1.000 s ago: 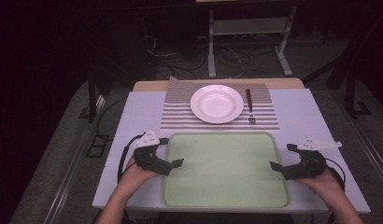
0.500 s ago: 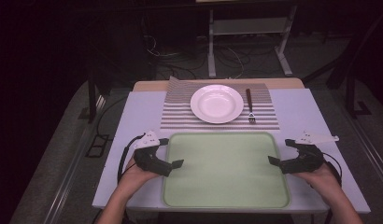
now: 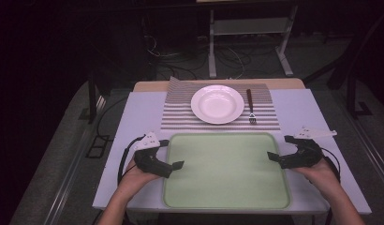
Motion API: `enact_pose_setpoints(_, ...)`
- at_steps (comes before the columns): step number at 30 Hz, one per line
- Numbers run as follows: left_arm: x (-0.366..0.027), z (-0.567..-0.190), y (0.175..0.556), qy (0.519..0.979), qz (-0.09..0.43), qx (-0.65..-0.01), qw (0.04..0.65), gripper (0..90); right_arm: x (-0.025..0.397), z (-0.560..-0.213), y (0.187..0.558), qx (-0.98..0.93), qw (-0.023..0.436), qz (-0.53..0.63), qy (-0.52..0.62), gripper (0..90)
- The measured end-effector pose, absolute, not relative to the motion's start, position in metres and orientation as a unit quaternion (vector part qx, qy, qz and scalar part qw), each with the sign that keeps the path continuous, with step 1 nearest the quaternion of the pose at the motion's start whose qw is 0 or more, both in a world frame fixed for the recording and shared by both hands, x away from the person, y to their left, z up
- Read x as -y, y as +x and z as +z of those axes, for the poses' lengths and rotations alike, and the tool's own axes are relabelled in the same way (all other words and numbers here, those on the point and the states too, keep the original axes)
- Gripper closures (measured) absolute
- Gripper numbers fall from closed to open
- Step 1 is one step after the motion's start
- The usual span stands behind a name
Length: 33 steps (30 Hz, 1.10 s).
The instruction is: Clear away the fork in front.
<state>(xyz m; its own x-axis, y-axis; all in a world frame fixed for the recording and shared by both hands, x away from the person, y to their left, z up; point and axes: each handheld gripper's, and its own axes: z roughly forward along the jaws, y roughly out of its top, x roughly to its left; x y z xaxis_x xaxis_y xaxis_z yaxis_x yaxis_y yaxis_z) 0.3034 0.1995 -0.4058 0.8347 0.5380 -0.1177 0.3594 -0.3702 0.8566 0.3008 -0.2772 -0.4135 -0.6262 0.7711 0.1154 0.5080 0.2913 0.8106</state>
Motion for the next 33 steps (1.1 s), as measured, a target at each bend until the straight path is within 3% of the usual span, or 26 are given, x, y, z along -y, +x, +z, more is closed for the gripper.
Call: enact_pose_setpoints(33,-0.208,-0.407,0.307,0.813,0.095,-0.288,0.497,0.0,0.278,-0.411,0.343,-0.778,0.143,0.435,0.430,2.7)
